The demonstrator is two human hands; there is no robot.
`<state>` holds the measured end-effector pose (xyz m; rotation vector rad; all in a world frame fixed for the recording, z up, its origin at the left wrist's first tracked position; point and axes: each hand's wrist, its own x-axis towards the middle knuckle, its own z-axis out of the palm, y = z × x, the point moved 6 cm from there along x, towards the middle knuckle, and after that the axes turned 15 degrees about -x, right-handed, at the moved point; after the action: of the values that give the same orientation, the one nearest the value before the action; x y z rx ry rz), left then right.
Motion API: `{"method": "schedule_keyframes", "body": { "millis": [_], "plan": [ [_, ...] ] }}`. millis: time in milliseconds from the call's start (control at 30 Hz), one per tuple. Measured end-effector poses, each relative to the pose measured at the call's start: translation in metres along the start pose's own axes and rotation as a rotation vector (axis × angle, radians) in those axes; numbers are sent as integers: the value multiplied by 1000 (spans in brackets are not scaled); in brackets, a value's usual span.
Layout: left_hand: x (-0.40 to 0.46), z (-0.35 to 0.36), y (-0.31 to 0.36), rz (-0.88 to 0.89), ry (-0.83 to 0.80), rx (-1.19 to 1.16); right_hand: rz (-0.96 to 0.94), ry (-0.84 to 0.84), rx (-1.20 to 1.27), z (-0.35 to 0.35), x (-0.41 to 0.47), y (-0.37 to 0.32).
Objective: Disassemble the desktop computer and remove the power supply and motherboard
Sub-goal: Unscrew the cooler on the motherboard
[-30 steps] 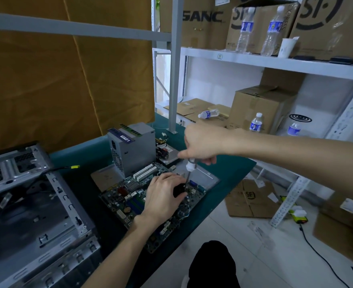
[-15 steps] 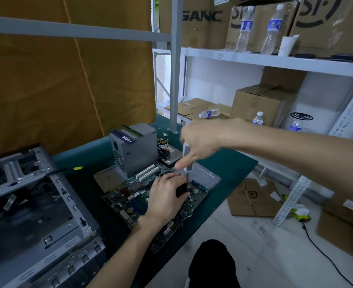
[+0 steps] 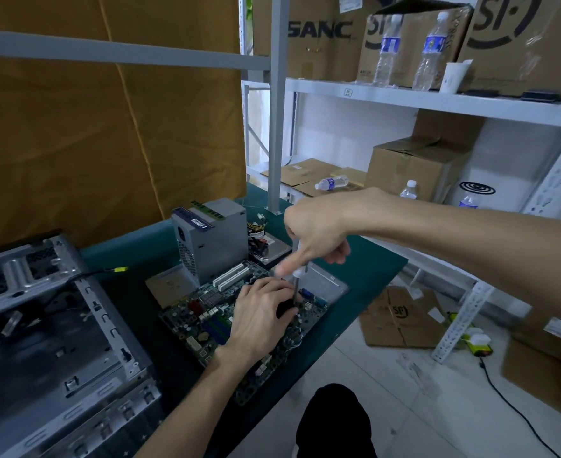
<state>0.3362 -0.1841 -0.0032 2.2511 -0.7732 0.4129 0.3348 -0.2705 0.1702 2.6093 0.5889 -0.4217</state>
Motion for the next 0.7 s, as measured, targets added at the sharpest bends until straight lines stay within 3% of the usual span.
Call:
{"method": "schedule_keyframes", "body": {
  "millis": [233,433,600,700],
  "plan": [
    [1,1,-2,4,4,-42,-119,150,-70,-9,1,-5],
    [-1,2,-3,17,9,-33,49,145,-143,0,2,3],
    [0,1,-2,16,15,-32,-104,336,-259,-6,-1,-19],
    [0,-1,0,22,-5,-25,-143,348,-280,-5,0,-28]
  ]
}}
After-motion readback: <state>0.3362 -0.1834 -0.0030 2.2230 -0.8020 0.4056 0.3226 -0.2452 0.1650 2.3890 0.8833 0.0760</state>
